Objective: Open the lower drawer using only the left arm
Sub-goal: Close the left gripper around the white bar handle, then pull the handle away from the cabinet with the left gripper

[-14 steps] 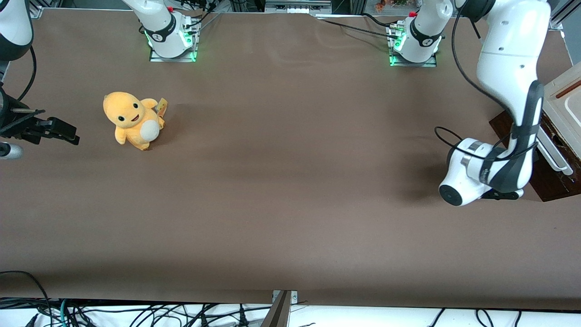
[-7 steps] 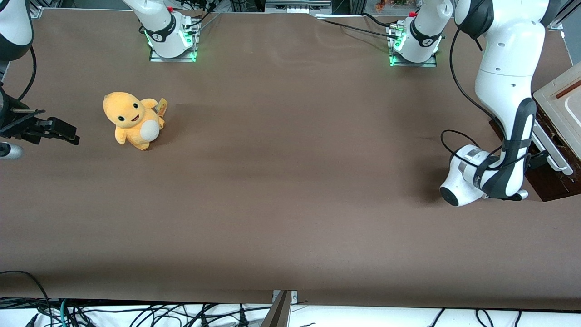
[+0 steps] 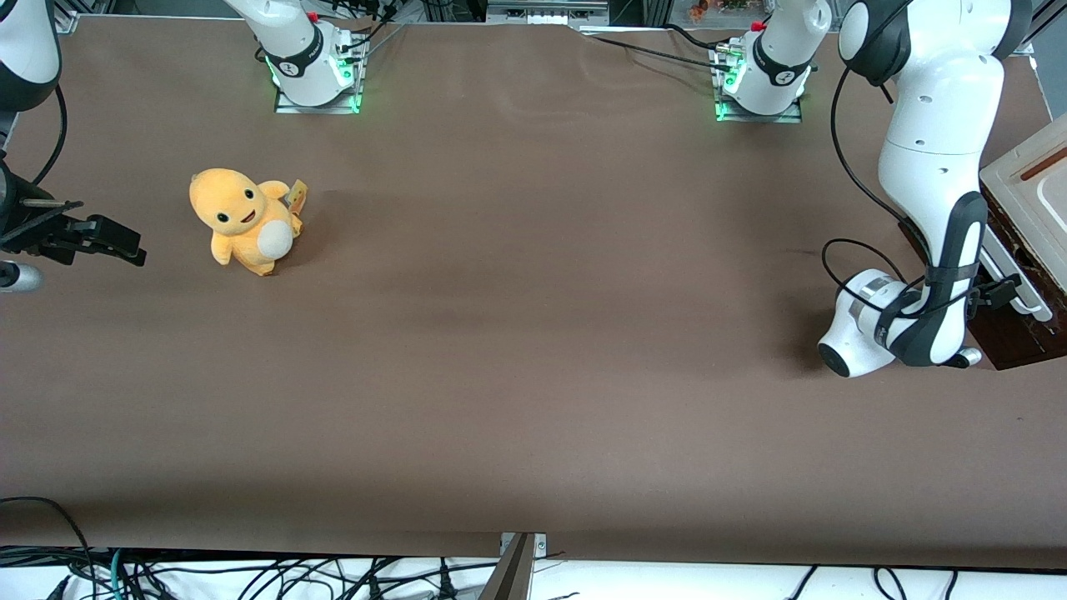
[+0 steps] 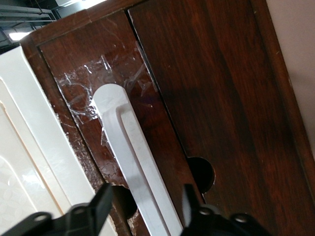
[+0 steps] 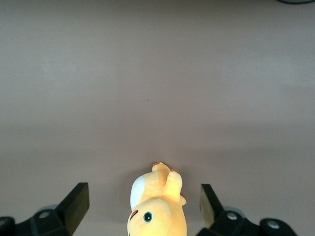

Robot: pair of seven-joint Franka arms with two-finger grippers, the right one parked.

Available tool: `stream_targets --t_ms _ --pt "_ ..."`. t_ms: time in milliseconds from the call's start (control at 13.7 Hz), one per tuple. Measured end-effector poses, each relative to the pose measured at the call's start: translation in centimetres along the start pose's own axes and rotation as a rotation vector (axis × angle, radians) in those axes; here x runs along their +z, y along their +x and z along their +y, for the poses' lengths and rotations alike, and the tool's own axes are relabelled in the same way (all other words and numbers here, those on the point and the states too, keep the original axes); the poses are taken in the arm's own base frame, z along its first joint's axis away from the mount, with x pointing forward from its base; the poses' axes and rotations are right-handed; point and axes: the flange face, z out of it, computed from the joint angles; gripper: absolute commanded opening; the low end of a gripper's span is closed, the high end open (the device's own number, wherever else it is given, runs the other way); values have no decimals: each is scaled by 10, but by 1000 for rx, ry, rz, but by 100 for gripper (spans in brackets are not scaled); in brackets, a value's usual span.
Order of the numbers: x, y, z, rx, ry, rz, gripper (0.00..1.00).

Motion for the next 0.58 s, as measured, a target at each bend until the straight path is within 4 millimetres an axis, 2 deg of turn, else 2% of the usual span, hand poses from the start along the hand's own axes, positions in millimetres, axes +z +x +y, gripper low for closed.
stream_targets --t_ms 219,584 --pt "0 0 -1 -2 4 0 21" --pt "-2 0 -2 -35 7 -1 17"
